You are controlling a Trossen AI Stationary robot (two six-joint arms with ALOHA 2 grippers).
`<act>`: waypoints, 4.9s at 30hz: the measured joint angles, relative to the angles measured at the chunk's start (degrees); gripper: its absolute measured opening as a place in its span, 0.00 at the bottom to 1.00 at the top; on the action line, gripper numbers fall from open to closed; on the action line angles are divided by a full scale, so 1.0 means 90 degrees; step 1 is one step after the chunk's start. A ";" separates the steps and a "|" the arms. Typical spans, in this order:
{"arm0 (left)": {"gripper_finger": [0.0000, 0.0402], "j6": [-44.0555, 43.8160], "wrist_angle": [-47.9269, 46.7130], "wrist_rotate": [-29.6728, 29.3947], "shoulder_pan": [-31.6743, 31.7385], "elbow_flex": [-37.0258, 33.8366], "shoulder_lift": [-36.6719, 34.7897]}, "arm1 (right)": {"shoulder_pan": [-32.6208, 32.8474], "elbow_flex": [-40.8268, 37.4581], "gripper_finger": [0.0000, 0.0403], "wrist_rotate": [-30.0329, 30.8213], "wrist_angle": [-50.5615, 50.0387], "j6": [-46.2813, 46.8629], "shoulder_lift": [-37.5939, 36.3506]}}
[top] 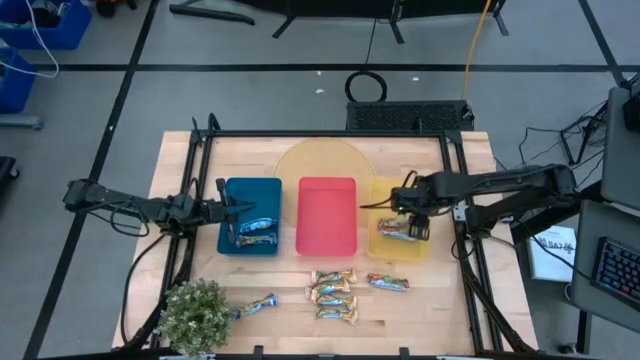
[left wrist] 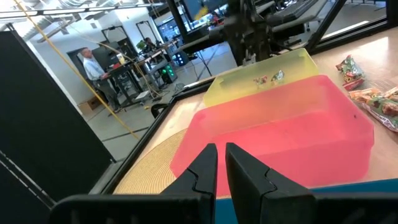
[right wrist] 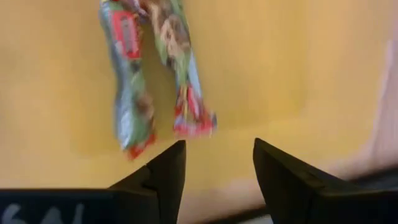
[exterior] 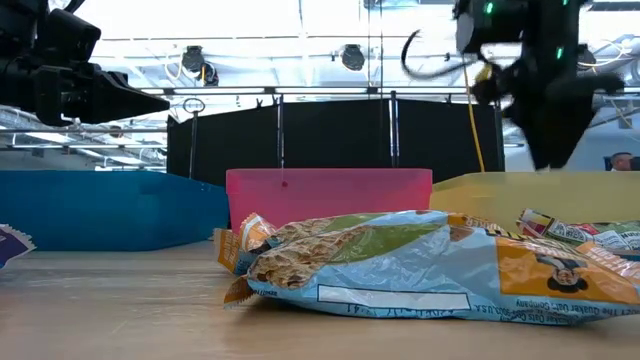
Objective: Pick and place Granola Bars by type
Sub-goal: Put the blue granola bar into the blue bin
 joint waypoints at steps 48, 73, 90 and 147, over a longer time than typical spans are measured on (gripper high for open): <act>0.10 -0.0577 0.0662 -0.0960 0.0002 0.0046 0.0000 | 0.2421 -0.5670 0.00 0.1397 0.9054 -0.3347 -0.7284; 0.14 -0.5911 -0.8939 -0.0104 -0.2290 0.8816 0.8006 | 0.2421 -0.5724 0.00 0.1688 0.9440 -0.3714 -0.7289; 0.78 -0.7870 -0.7966 0.2403 -0.3216 0.9062 0.9832 | 0.2424 -0.5732 0.00 0.1681 0.9438 -0.3506 -0.7289; 0.04 -0.5173 -0.7624 -0.0540 -0.3100 0.7777 0.6793 | 0.2426 -0.5733 0.00 0.1678 0.9535 -0.3861 -0.7289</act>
